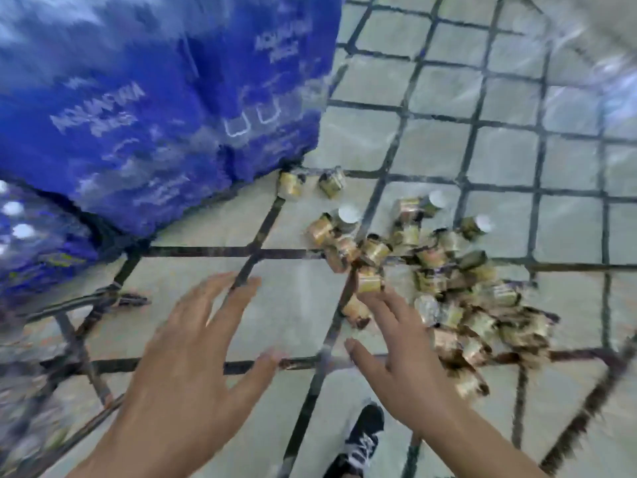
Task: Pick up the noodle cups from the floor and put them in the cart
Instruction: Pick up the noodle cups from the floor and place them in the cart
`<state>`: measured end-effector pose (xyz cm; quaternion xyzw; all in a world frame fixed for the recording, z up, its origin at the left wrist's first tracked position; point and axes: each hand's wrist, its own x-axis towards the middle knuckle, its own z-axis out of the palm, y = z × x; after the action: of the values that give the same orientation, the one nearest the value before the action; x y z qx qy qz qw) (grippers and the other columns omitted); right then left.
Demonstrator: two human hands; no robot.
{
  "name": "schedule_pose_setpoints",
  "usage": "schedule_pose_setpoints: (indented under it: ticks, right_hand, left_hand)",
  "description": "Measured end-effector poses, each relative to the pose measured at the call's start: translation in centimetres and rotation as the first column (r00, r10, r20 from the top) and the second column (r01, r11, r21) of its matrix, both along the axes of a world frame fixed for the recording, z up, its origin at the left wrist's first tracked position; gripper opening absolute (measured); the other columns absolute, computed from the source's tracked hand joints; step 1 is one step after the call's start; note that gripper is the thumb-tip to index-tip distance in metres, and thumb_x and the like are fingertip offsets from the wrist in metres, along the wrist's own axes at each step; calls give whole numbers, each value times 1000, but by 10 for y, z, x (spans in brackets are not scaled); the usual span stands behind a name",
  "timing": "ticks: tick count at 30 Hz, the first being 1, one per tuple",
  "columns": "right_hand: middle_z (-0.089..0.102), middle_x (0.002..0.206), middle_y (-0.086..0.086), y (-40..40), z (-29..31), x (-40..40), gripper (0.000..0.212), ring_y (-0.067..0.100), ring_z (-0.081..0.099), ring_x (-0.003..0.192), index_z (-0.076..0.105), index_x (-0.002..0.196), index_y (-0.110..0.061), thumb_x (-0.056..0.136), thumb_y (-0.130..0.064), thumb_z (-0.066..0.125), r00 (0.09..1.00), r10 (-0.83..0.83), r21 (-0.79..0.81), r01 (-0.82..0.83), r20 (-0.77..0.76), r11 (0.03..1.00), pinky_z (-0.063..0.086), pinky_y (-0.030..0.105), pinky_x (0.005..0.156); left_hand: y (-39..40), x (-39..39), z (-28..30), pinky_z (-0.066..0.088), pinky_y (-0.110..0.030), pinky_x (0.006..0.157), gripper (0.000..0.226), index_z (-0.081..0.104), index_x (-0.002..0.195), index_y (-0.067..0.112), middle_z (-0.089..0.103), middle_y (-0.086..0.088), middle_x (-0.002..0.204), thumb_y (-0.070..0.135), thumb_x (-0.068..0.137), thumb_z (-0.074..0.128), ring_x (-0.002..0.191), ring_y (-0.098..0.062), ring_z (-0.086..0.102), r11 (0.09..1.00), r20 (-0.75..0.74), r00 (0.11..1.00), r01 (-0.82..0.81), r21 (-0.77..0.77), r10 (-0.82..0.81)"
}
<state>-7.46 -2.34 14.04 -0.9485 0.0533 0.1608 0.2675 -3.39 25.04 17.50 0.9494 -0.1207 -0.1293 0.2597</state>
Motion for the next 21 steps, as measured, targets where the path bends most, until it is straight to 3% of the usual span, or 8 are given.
schedule_pose_setpoints:
  ticks: [2, 5, 9, 12, 16, 19, 21]
  right_hand:
    - [22, 159, -21, -74, -15, -18, 65, 8, 20, 147, 25, 160, -44, 103, -61, 49, 991, -40, -38, 36, -128, 999, 27, 25, 110]
    - [20, 161, -16, -168, -42, -43, 71, 15, 23, 149, 15, 162, -44, 102, -64, 47, 951, -97, -94, 72, -294, 993, 32, 34, 118]
    - [26, 164, -5, -258, -91, -63, 83, 26, 28, 149, 16, 164, -36, 97, -62, 57, 891, -213, -195, 145, -402, 970, 35, 42, 120]
    - [35, 160, 3, -295, -139, -59, 88, 31, 35, 145, 22, 163, -29, 92, -61, 65, 851, -296, -258, 198, -433, 946, 41, 43, 114]
    - [34, 160, 10, -316, -220, -31, 99, 37, 36, 143, 17, 164, -29, 86, -57, 71, 811, -370, -291, 259, -452, 921, 48, 49, 106]
    - [24, 168, 13, -324, -289, -5, 111, 39, 33, 147, 10, 165, -31, 81, -58, 77, 805, -372, -330, 233, -461, 915, 43, 52, 112]
    - [15, 172, 13, -333, -336, 12, 117, 39, 25, 154, 3, 166, -33, 81, -57, 80, 806, -367, -370, 199, -464, 907, 39, 54, 115]
  left_hand:
    - [-66, 13, -30, 42, -49, 113, 79, 33, 156, 41, 40, 4, 158, 76, 86, 41, 145, -23, 39, 997, -95, 994, 58, 54, -53]
    - [-154, 32, -72, 37, -45, 119, 86, 27, 160, 42, 29, 9, 164, 81, 84, 35, 151, -19, 29, 983, -223, 970, 128, 129, -97]
    - [-232, 54, -130, 37, -44, 119, 84, 24, 162, 40, 28, 2, 166, 67, 90, 58, 152, -22, 27, 960, -308, 935, 231, 158, -175]
    - [-269, 75, -178, 42, -48, 112, 89, 27, 160, 39, 33, -1, 162, 55, 85, 72, 148, -27, 32, 958, -369, 921, 206, 199, -122]
    - [-296, 105, -264, 43, -49, 109, 89, 36, 156, 30, 40, -11, 156, 44, 82, 83, 140, -34, 44, 984, -469, 876, -37, 174, 116]
    - [-309, 125, -345, 46, -49, 108, 88, 36, 153, 28, 44, -14, 153, 43, 82, 86, 134, -34, 50, 925, -598, 720, -365, 105, 352]
    - [-315, 139, -403, 47, -53, 108, 93, 33, 155, 29, 42, -12, 156, 42, 81, 88, 133, -32, 50, 869, -664, 623, -488, 82, 412]
